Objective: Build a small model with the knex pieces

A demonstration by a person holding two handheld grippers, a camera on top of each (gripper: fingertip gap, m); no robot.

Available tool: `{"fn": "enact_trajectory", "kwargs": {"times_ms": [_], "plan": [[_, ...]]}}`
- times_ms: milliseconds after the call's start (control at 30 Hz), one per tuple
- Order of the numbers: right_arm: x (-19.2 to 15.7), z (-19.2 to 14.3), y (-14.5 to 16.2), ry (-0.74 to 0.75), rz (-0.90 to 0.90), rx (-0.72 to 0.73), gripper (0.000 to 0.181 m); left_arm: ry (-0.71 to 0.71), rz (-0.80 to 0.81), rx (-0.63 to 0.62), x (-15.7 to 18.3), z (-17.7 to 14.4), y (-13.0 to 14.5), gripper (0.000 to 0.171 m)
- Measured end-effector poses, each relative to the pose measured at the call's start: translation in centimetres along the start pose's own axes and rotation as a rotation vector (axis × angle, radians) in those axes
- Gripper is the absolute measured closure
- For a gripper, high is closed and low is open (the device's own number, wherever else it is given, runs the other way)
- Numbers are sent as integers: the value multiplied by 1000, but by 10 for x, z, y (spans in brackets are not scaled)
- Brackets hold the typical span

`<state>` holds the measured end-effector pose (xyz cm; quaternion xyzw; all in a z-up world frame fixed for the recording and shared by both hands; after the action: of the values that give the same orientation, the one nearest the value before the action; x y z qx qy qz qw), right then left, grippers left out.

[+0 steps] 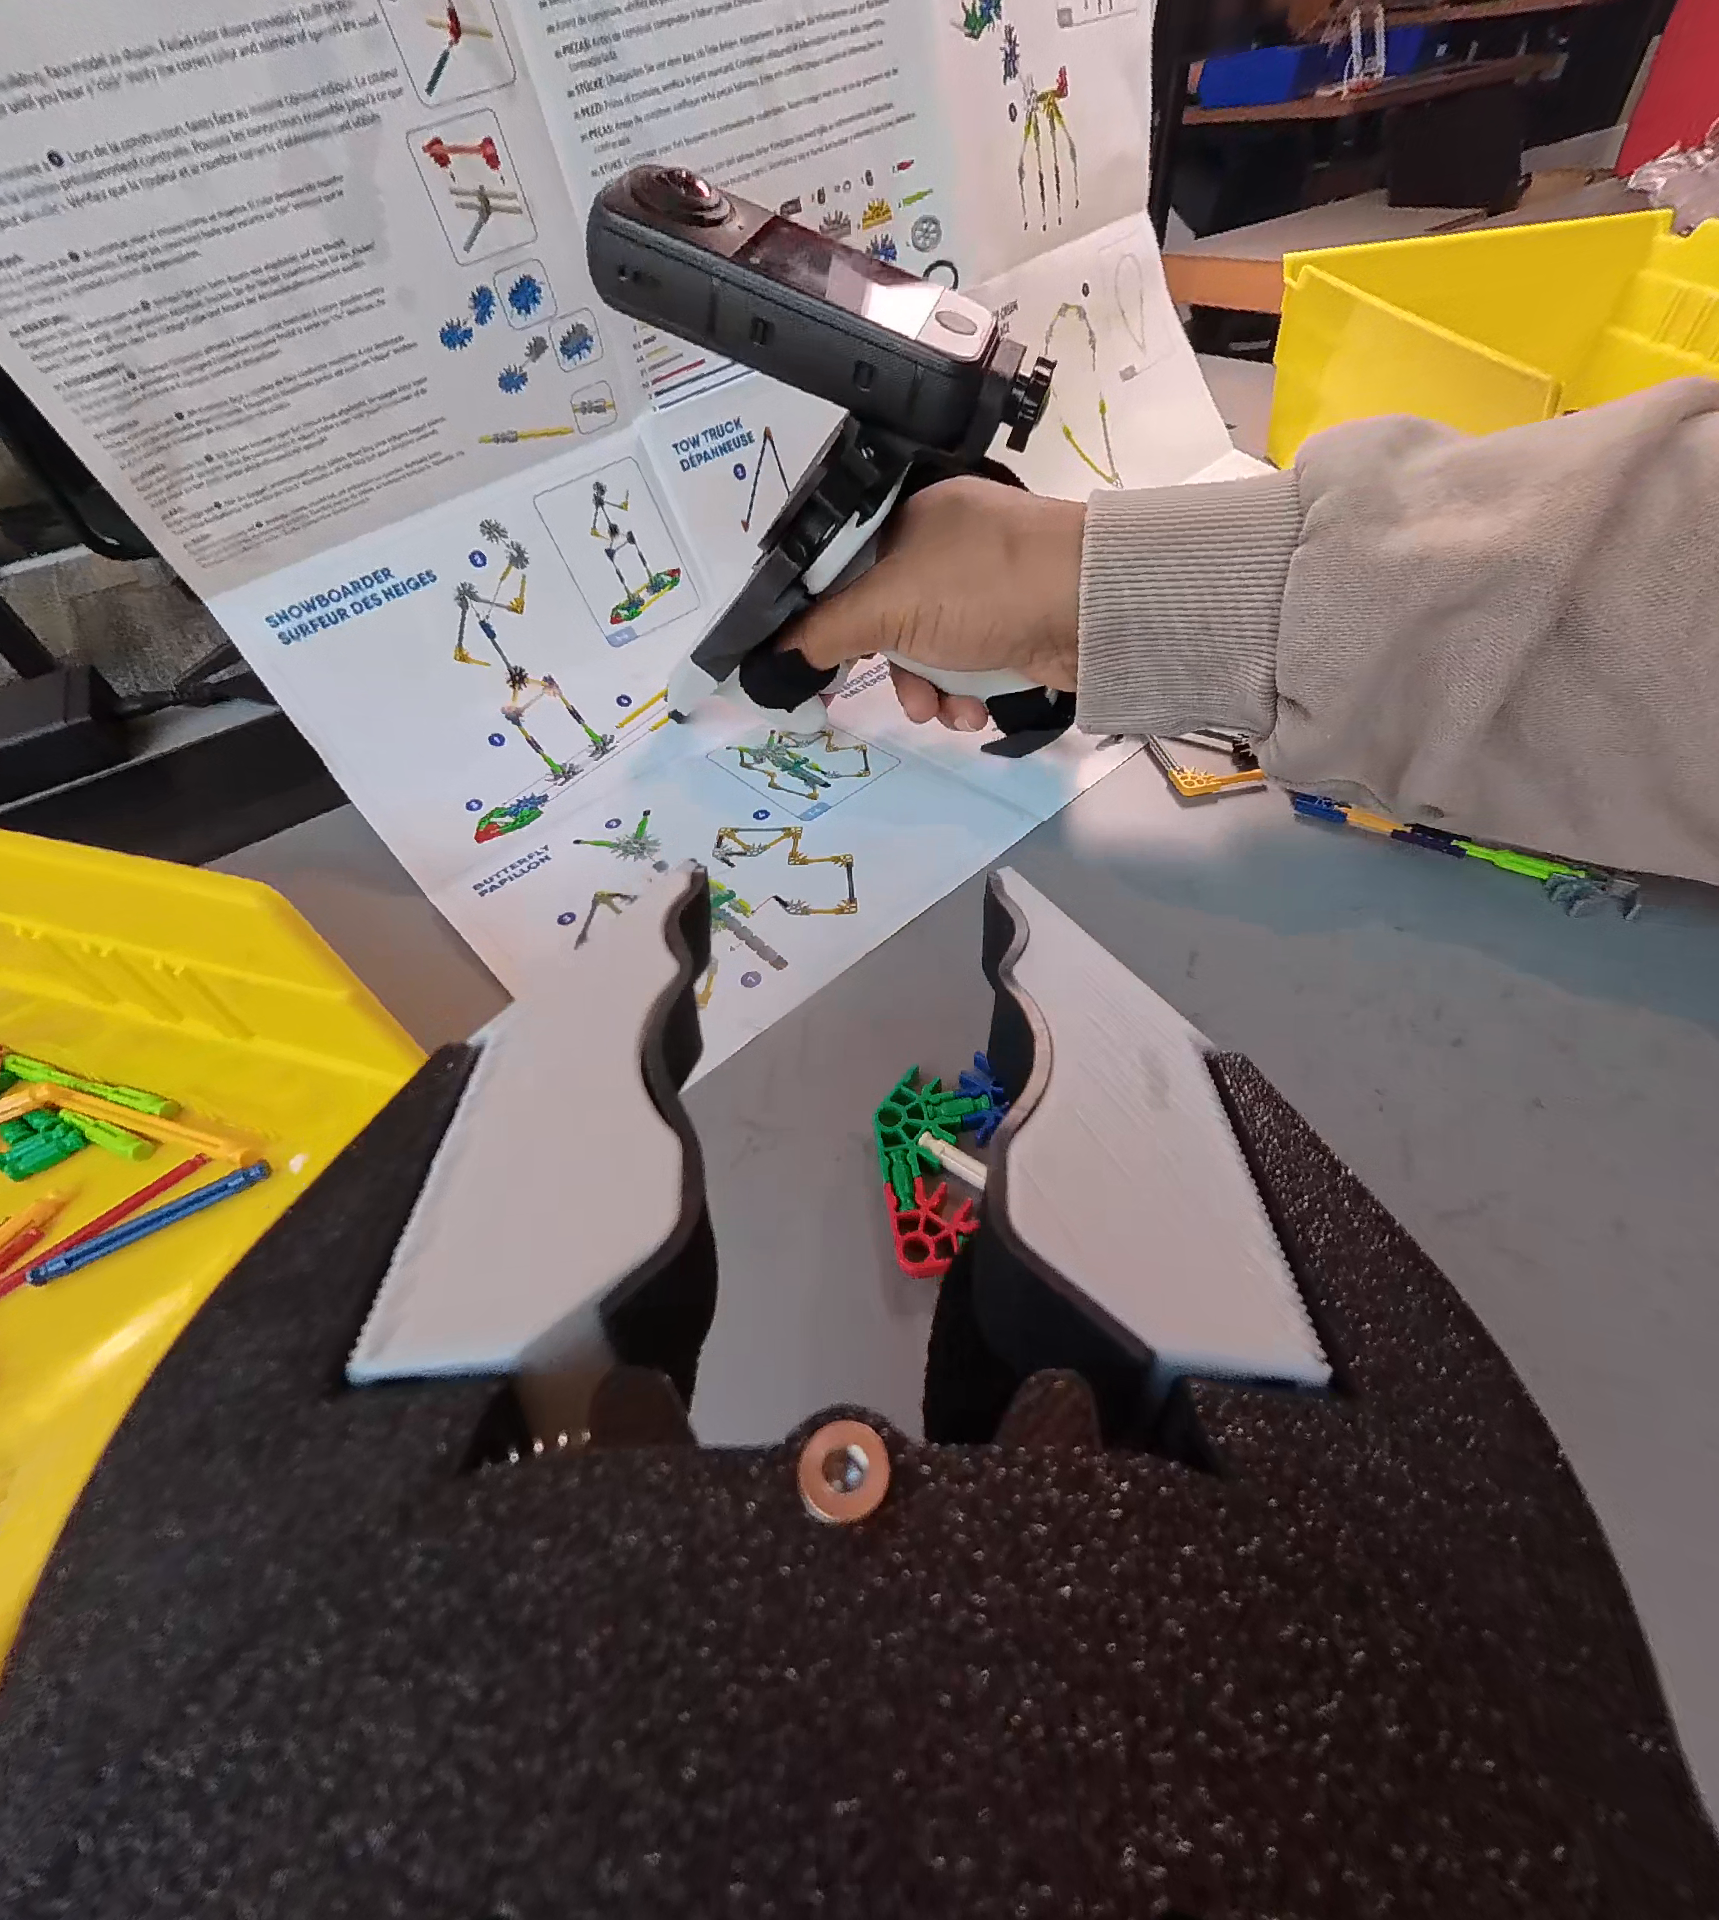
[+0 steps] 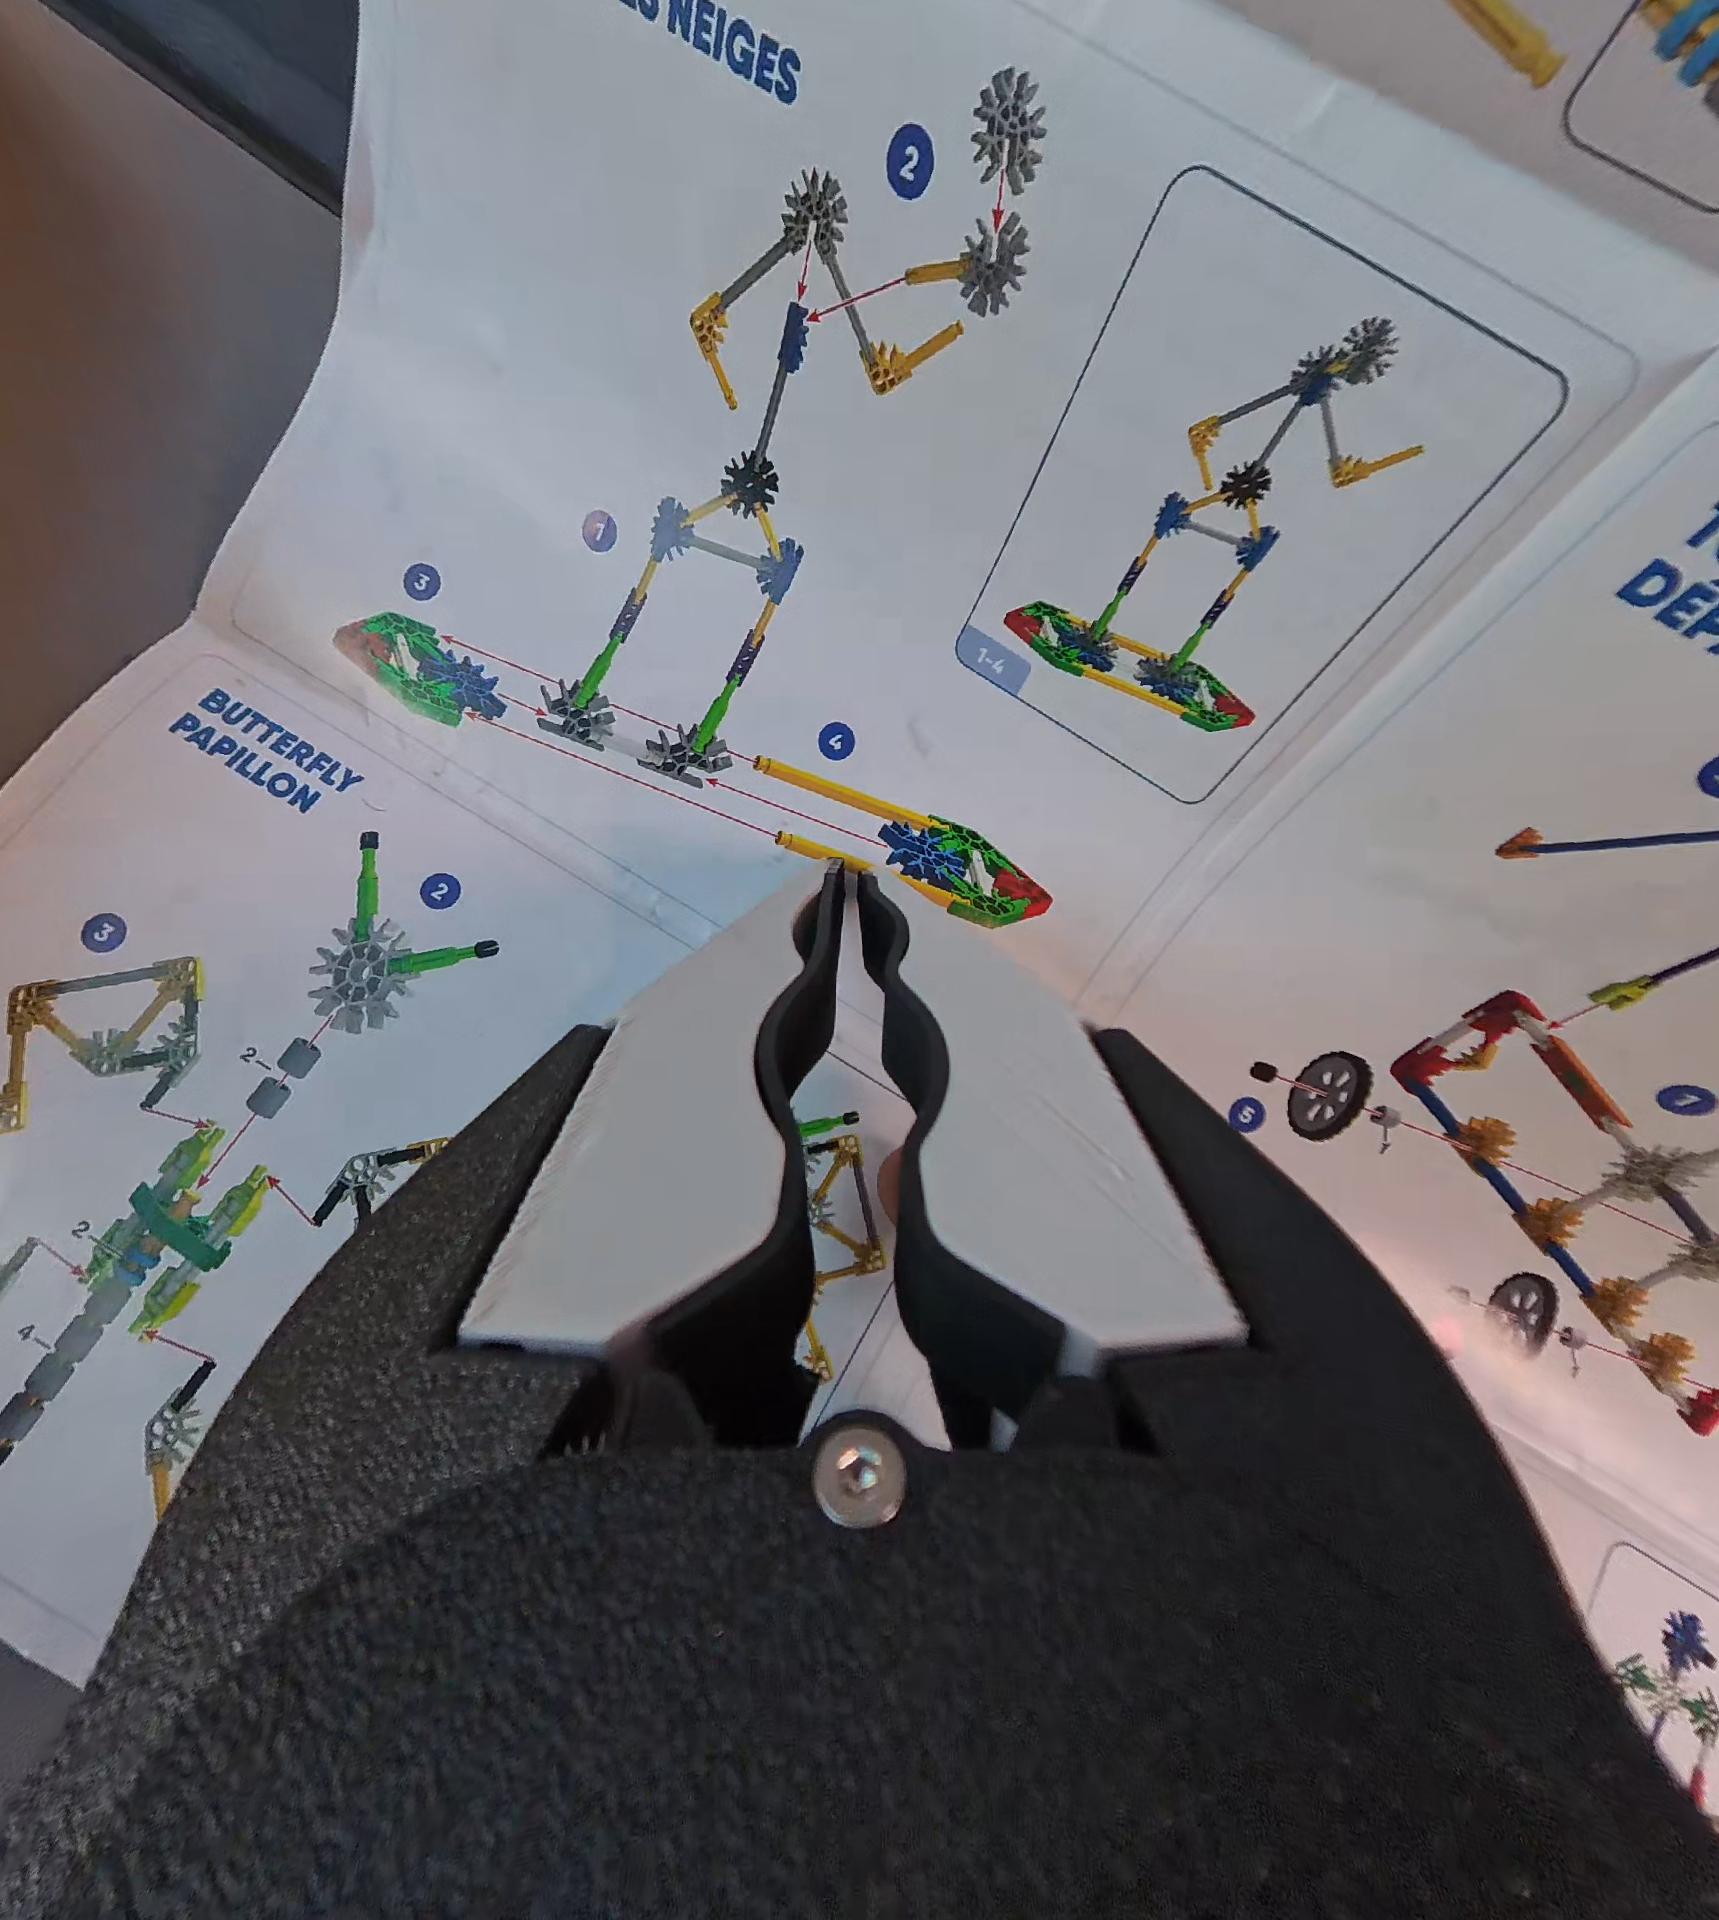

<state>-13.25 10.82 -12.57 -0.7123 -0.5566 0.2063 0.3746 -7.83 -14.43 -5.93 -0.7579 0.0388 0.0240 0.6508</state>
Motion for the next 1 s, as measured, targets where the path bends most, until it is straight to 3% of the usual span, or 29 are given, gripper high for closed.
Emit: {"fn": "enact_trajectory", "kwargs": {"times_ms": [333, 567, 700, 833, 1000], "plan": [[0, -6, -4, -14, 10, 20, 178, -31, -66, -31, -10, -2, 3, 122], [-5, -93, -20, -92, 40, 284, 168, -77, -76, -22, -19, -5, 2, 122], [-13, -151, 13, -130, -25, 309, 158, -93, -38, -2, -32, -13, -9, 128], [-11, -185, 57, -126, -15, 247, 154, -157, 37, 16, -73, -36, -47, 130], [-8, -207, 89, -85, -17, 218, 151, -231, 112, -169, -139, -44, -73, 123]]}}
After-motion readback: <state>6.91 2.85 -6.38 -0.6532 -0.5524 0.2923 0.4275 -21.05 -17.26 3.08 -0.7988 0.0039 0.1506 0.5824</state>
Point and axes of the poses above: each gripper's, where its closed fingertips meet, z out along the fingers, y out of its underside, x = y × z across the jaws, the point moved 5 cm from there along -z, back along the fingers, and after that the axes turned 5 degrees about x, right-handed, at the moved point
